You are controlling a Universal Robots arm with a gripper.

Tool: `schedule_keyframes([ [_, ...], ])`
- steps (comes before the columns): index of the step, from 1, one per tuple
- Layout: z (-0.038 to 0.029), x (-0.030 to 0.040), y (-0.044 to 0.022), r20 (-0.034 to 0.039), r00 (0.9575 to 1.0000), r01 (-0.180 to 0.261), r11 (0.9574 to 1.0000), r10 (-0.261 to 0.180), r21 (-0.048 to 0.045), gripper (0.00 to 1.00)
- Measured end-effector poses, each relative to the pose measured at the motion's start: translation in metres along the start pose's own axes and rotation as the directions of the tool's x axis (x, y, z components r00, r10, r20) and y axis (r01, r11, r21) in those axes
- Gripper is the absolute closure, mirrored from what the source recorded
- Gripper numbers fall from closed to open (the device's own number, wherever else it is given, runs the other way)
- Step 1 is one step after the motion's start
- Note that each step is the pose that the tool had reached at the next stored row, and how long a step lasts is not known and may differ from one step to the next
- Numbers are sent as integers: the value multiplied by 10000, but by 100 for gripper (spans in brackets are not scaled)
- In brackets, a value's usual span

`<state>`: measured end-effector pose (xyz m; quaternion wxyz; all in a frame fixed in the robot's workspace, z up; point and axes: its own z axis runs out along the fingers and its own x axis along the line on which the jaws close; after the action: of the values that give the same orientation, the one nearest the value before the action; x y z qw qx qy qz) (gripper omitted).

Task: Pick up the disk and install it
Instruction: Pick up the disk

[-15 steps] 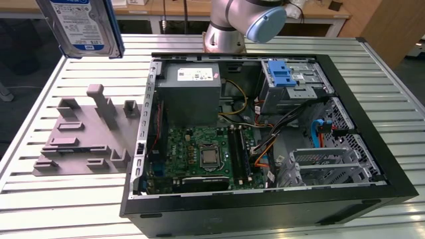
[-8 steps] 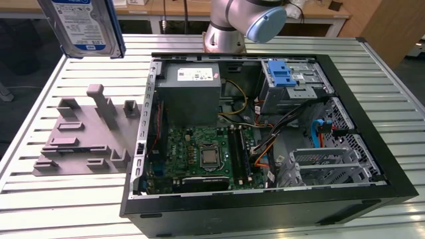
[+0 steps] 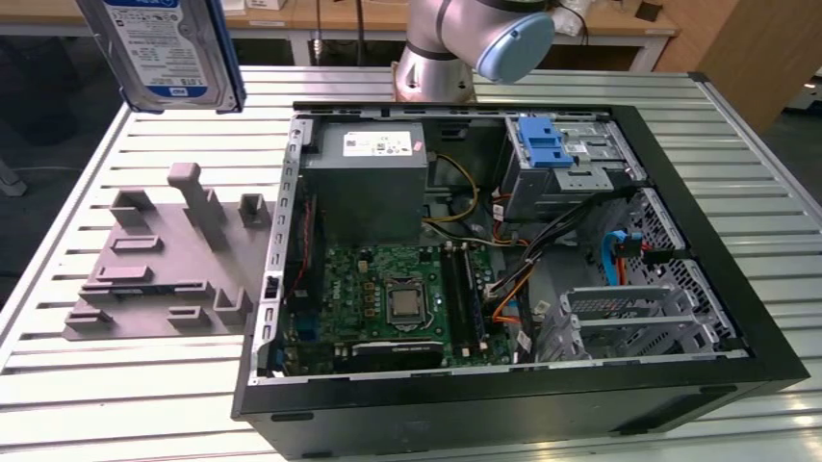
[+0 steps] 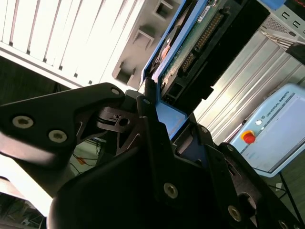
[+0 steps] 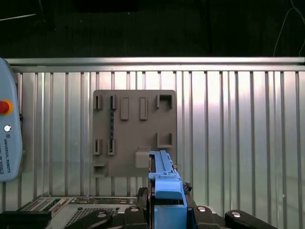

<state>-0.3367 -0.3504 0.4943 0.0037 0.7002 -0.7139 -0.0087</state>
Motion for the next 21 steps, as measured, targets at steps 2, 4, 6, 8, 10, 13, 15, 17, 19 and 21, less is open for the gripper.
schedule_keyframes([
  [2, 0, 0, -6, 0, 10000, 0, 10000, 0, 0, 64],
  [4, 0, 0, -16, 0, 10000, 1, 10000, -1, 1, 64],
  [6, -1, -1, -29, 0, 10000, 0, 10000, 0, 0, 64],
  [8, -1, -1, -45, 0, 10000, 0, 10000, 0, 0, 64],
  [10, -1, -1, -61, 0, 10000, 0, 10000, 0, 0, 64],
  [13, -2, -2, -85, 0, 10000, 0, 10000, 0, 0, 64],
  [15, -2, -2, -100, 0, 10000, 0, 10000, 0, 0, 64],
  [17, -2, -2, -115, 0, 10000, 0, 10000, 0, 0, 64],
  [19, -2, -3, -131, -1, 10000, 0, 10000, 0, 0, 64],
  [21, -3, -3, -147, 0, 10000, 0, 10000, 0, -1, 64],
])
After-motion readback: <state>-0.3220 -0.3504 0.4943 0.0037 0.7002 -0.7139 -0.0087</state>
